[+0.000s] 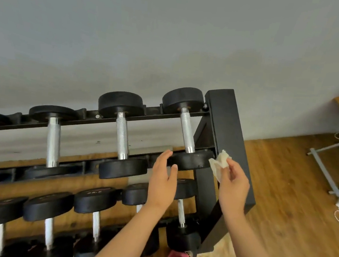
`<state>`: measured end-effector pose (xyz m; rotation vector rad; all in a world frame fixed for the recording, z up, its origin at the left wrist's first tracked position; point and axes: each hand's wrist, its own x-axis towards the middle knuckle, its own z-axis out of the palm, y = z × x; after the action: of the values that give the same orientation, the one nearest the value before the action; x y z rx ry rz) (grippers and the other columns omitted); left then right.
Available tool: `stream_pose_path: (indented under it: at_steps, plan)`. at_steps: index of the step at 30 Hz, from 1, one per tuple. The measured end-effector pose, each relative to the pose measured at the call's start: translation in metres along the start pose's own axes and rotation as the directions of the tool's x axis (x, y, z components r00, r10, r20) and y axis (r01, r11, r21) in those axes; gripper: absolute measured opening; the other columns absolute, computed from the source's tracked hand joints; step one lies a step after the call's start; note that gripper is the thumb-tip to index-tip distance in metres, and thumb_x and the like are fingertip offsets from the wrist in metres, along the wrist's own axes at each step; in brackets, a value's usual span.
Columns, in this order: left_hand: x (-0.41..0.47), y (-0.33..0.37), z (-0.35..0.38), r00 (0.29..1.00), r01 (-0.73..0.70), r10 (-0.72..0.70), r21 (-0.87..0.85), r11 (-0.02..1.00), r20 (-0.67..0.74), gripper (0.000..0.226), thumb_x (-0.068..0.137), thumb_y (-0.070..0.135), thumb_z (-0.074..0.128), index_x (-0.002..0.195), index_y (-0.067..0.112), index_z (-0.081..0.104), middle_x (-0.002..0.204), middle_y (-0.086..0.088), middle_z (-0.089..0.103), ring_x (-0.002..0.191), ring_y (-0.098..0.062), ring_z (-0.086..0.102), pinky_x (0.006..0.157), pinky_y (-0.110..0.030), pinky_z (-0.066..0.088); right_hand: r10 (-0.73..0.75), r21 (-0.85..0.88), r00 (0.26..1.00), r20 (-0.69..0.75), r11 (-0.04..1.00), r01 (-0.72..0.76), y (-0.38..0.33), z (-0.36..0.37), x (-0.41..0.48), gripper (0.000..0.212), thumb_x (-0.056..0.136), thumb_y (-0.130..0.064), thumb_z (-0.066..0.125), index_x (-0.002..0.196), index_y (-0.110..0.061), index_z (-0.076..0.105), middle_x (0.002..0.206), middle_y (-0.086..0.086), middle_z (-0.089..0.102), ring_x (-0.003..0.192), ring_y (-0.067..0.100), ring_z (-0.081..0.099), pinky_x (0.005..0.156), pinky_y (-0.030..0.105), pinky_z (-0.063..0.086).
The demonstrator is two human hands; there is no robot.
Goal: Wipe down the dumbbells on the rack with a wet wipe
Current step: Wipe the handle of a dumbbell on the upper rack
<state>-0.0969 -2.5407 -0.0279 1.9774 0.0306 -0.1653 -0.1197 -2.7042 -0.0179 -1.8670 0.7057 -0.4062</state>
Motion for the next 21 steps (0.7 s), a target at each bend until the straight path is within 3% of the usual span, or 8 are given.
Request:
stream_pose_path:
  at_steps: [2,4,7,9,13,15,18,21]
  plan:
    - [-0.001,-0.01,0.009,0.995,0.102,-0.1,-0.102,0.99,0.021,0.044,0.103,0.018,0.044,0.147,0.024,0.037,0.152,0.007,0.039,0.139,-0.002,0.032,0.119,-0.022,0.021,-0.101,-0.034,0.993,0.064,0.994,0.103,-0.006,0.013,-0.004,0.029,0.098,-0.007,0.053,0.123,-0.014,0.065,0.111,0.002,0.069,0.108,0.018,0.064,0.09,0.024,0.048]
    - [-0.003,-0.015,0.012,0.989,0.147,-0.149,-0.167,0.975,0.003,0.042,0.104,0.015,0.041,0.145,0.024,0.041,0.148,0.005,0.045,0.136,-0.005,0.04,0.119,-0.035,0.028,-0.307,-0.049,0.932,0.194,0.946,0.321,-0.009,0.034,-0.018,0.03,0.093,0.0,0.058,0.12,-0.012,0.067,0.12,0.011,0.068,0.122,0.018,0.058,0.103,0.02,0.043]
    - [-0.004,-0.011,0.012,0.982,0.173,-0.184,-0.199,0.965,-0.034,0.039,0.105,0.011,0.037,0.142,0.017,0.046,0.139,0.001,0.054,0.127,-0.006,0.049,0.113,-0.029,0.036,-0.559,-0.022,0.727,0.399,0.787,0.617,0.011,0.051,-0.028,0.047,0.077,0.014,0.07,0.118,-0.007,0.065,0.128,0.015,0.062,0.137,0.003,0.038,0.119,0.021,0.017]
    - [-0.002,-0.009,0.011,0.98,0.168,-0.188,-0.226,0.96,-0.071,0.036,0.105,0.011,0.036,0.138,0.014,0.051,0.134,-0.001,0.057,0.124,-0.008,0.051,0.111,-0.027,0.037,-0.602,-0.01,0.651,0.463,0.731,0.683,0.025,0.039,-0.016,0.062,0.066,0.021,0.074,0.12,-0.008,0.065,0.131,0.013,0.058,0.135,0.009,0.042,0.12,0.026,0.016]
    - [0.002,-0.009,0.008,0.971,0.16,-0.201,-0.268,0.95,-0.131,0.034,0.104,0.011,0.037,0.132,0.016,0.056,0.128,0.002,0.06,0.121,-0.007,0.052,0.112,-0.028,0.036,-0.515,-0.165,0.758,0.401,0.773,0.612,0.031,0.007,0.017,0.07,0.084,0.017,0.061,0.127,-0.038,0.06,0.143,0.01,0.05,0.136,-0.004,0.037,0.118,0.024,0.025]
    - [0.004,-0.008,0.011,0.968,0.156,-0.2,-0.263,0.952,-0.148,0.033,0.104,0.014,0.038,0.132,0.018,0.056,0.128,0.005,0.059,0.122,-0.006,0.051,0.112,-0.028,0.035,-0.501,-0.157,0.787,0.361,0.799,0.581,0.027,0.01,0.02,0.056,0.085,0.014,0.062,0.125,-0.025,0.062,0.141,0.01,0.051,0.136,0.007,0.042,0.118,0.031,0.028]
    - [0.006,-0.004,0.019,0.968,0.15,-0.195,-0.26,0.954,-0.159,0.032,0.104,0.018,0.041,0.134,0.017,0.054,0.132,0.004,0.056,0.124,-0.006,0.049,0.112,-0.028,0.035,-0.556,-0.127,0.725,0.407,0.751,0.647,0.024,0.018,0.01,0.046,0.079,0.016,0.066,0.121,-0.001,0.064,0.134,0.02,0.054,0.132,0.011,0.039,0.113,0.014,0.023]
    - [0.013,0.003,0.027,0.963,0.123,-0.176,-0.251,0.96,-0.205,0.029,0.103,0.021,0.044,0.13,0.018,0.054,0.127,0.004,0.056,0.119,-0.005,0.05,0.109,-0.028,0.038,-0.546,-0.123,0.671,0.501,0.723,0.68,0.02,-0.003,0.017,0.039,0.073,0.018,0.069,0.107,-0.001,0.072,0.122,0.022,0.063,0.119,0.02,0.056,0.106,0.004,0.026]
